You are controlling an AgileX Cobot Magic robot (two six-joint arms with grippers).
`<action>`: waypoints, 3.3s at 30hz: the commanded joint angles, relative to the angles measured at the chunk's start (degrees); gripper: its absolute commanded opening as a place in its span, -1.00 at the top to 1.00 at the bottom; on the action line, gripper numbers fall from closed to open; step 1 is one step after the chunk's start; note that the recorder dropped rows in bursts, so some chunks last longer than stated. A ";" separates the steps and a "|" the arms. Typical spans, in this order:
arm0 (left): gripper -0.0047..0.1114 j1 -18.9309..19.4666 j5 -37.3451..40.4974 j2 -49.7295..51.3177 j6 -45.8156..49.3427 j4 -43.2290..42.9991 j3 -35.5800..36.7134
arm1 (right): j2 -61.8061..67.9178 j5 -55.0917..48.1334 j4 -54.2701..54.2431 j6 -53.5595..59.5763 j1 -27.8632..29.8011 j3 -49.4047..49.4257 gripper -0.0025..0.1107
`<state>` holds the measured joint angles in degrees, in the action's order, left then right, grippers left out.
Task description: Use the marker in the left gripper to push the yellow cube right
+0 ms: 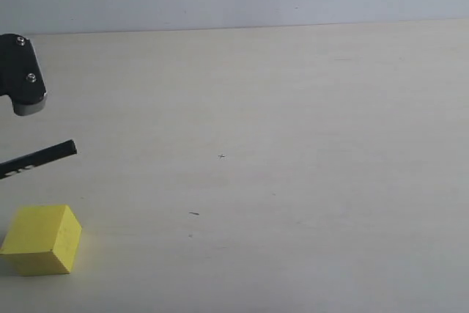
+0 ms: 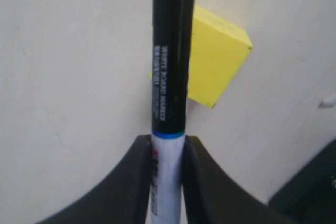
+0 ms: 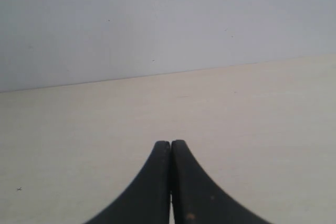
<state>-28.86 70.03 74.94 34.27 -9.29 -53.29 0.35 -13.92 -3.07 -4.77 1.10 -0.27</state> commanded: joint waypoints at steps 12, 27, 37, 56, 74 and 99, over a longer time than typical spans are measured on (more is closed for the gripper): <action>0.92 10.07 -1.43 -6.18 17.52 -2.91 7.77 | -0.35 0.28 0.22 0.17 0.19 0.27 0.96; 0.92 19.37 -7.86 -6.20 22.61 -11.21 18.75 | -0.35 0.28 0.22 0.17 0.19 0.27 0.96; 0.92 20.45 -14.08 -2.24 22.73 -11.22 18.75 | -0.35 0.28 0.22 0.17 0.19 0.27 0.96; 0.92 20.20 -15.38 9.72 22.73 -10.86 17.59 | -0.35 0.28 0.22 0.17 0.19 0.27 0.96; 0.92 16.89 -4.37 9.72 18.80 -5.10 12.05 | -0.35 0.20 0.22 0.17 0.19 0.27 0.96; 0.92 15.68 -12.36 14.04 22.45 1.22 12.38 | -0.35 0.22 0.11 0.17 0.19 0.27 0.96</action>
<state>-12.08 58.79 88.74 56.48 -10.04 -39.69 0.35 -13.92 -3.07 -4.77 1.10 -0.27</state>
